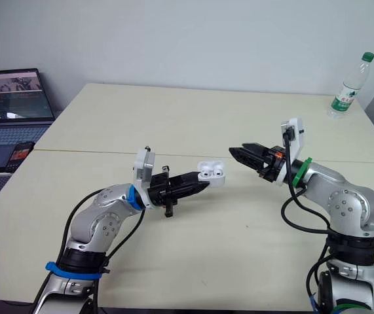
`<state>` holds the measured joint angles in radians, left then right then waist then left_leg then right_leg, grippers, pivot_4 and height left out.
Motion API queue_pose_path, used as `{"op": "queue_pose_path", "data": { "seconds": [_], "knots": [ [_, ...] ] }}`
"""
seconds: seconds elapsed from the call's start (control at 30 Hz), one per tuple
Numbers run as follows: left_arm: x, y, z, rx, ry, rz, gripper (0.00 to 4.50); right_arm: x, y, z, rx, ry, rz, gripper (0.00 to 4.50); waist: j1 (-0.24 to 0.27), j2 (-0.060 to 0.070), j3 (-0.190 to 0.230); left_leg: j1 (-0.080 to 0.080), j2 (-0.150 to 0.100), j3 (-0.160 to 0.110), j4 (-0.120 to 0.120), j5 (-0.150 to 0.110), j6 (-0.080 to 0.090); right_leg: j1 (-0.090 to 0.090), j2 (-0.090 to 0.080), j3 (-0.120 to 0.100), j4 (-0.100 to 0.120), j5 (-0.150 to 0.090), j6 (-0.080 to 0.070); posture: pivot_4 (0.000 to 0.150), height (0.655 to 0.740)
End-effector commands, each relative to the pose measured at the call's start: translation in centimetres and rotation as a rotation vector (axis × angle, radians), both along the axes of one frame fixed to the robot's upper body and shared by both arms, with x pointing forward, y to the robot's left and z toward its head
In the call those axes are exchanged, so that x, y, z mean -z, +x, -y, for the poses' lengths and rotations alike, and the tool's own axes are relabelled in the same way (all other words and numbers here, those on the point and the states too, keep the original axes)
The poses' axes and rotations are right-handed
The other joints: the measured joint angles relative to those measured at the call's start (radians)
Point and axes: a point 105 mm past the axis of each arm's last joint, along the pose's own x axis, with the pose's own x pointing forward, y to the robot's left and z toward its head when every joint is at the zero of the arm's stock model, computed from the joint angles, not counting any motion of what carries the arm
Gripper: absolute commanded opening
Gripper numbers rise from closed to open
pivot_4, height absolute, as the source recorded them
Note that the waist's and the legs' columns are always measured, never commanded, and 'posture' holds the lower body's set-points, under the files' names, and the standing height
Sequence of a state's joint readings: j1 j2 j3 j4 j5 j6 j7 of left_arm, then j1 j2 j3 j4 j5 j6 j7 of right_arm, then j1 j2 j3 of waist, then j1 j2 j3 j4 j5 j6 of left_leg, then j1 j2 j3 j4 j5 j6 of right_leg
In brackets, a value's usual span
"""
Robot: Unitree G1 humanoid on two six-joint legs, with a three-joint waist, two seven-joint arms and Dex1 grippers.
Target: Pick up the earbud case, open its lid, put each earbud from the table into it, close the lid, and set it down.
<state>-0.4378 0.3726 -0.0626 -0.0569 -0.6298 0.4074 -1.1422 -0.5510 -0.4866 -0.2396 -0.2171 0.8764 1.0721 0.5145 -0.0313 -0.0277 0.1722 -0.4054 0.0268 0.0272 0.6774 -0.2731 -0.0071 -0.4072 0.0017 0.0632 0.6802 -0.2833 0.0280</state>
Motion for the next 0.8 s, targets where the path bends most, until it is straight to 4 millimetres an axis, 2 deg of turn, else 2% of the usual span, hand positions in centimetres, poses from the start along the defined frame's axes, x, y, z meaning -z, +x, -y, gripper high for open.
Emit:
{"op": "queue_pose_path", "data": {
  "seconds": [0.03,0.13,0.2,0.43,0.5,0.73,0.8],
  "knots": [
    [-0.8,-0.4,0.3,0.063,0.003,0.040,0.76,0.3,-0.6,-1.3,-0.084,-0.057,-0.024,1.70,0.000,0.000,0.000,0.000,0.000,0.000,0.000,0.000,0.000,0.000,0.000,0.000,0.000,0.000,0.000,0.150,0.7400],
    [-0.8,-0.2,0.3,0.071,0.005,0.041,0.76,0.9,-1.3,-2.2,-0.154,-0.089,-0.050,0.56,0.000,0.000,0.000,0.000,0.001,0.000,0.000,0.000,0.000,0.000,0.001,0.000,0.000,0.000,0.000,0.150,0.7400],
    [-0.8,-0.2,0.3,0.076,0.007,0.041,0.76,0.7,-1.6,-2.6,-0.185,-0.079,-0.050,0.07,0.000,0.000,0.000,0.000,0.001,0.000,0.000,0.000,0.000,0.000,0.001,0.000,0.000,0.000,0.000,0.150,0.7400],
    [-0.5,0.0,0.3,0.085,0.023,0.020,0.76,-1.8,-2.7,-3.4,-0.282,0.014,-0.001,0.07,0.000,0.000,0.000,0.000,0.001,-0.001,0.000,0.000,0.000,0.000,0.001,0.000,0.000,0.000,0.000,0.150,0.7400],
    [-0.4,0.2,0.2,0.072,0.023,0.015,0.76,-2.4,-3.7,-3.4,-0.340,0.030,0.012,0.07,0.000,0.000,0.000,0.000,0.001,-0.001,0.000,0.000,0.000,0.000,0.001,0.000,0.000,0.000,0.000,0.150,0.7400],
    [-0.3,0.4,0.3,0.059,0.012,0.002,0.76,-3.0,-6.3,-3.5,-0.483,0.054,0.030,0.07,0.000,0.000,0.000,-0.001,0.001,-0.001,0.000,0.000,0.000,0.000,0.000,-0.001,0.000,0.000,0.000,0.150,0.7400],
    [-0.3,0.5,0.3,0.052,0.015,-0.002,0.76,-3.1,-6.4,-3.4,-0.484,0.054,0.036,0.07,0.000,0.000,0.000,-0.001,0.001,-0.001,0.000,0.000,0.000,0.000,0.000,-0.001,0.000,0.000,0.000,0.150,0.7400]
  ]
}}
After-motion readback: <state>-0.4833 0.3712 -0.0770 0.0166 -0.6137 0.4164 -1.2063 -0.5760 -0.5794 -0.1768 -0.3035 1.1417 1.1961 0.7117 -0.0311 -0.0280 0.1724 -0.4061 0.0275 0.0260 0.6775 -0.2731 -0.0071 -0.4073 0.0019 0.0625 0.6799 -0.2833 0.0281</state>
